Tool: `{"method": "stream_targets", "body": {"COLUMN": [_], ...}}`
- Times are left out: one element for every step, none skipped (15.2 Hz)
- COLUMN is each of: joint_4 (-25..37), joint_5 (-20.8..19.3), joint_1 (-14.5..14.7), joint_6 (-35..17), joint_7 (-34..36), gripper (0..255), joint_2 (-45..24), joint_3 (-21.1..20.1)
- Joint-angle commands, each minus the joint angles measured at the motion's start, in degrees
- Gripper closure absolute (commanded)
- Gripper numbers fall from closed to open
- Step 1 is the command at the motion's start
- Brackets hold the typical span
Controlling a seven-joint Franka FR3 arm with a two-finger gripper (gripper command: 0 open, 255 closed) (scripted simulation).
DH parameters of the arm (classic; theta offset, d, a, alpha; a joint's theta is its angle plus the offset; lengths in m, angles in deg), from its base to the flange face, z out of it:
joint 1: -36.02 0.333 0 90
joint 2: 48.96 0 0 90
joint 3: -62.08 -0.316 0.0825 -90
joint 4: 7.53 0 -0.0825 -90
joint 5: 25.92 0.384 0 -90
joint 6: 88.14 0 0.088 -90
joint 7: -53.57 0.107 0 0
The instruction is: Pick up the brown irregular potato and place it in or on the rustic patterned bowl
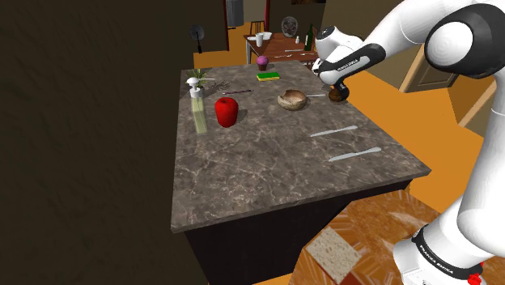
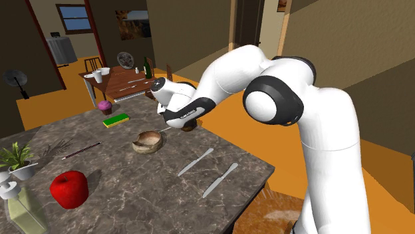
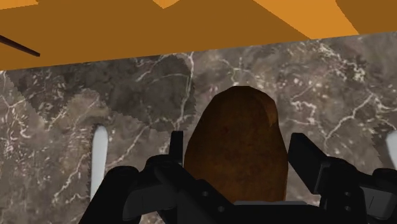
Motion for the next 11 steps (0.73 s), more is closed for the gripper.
{"method": "stream_targets", "body": {"joint_4": [0.6,0.89,1.18,1.49,1.81,2.14,2.49,2.85,3.22,3.61,4.01], "joint_5": [0.24,0.34,0.45,0.55,0.65,0.75,0.86,0.96,1.06,1.16,1.27], "joint_1": [0.01,0.04,0.07,0.11,0.14,0.17,0.2,0.23,0.26,0.28,0.31], "joint_6": [1.08,1.63,2.18,2.74,3.3,3.86,4.42,4.99,5.56,6.13,6.7], "joint_7": [-0.75,-1.08,-1.42,-1.76,-2.09,-2.43,-2.77,-3.11,-3.45,-3.79,-4.13], "gripper": [255,255,255,255,255,255,255,255,255,255,255], "joint_2": [0.64,0.99,1.32,1.65,1.97,2.27,2.57,2.85,3.13,3.39,3.65], "joint_3": [-0.03,-0.04,-0.06,-0.08,-0.09,-0.11,-0.13,-0.14,-0.16,-0.18,-0.19]}}
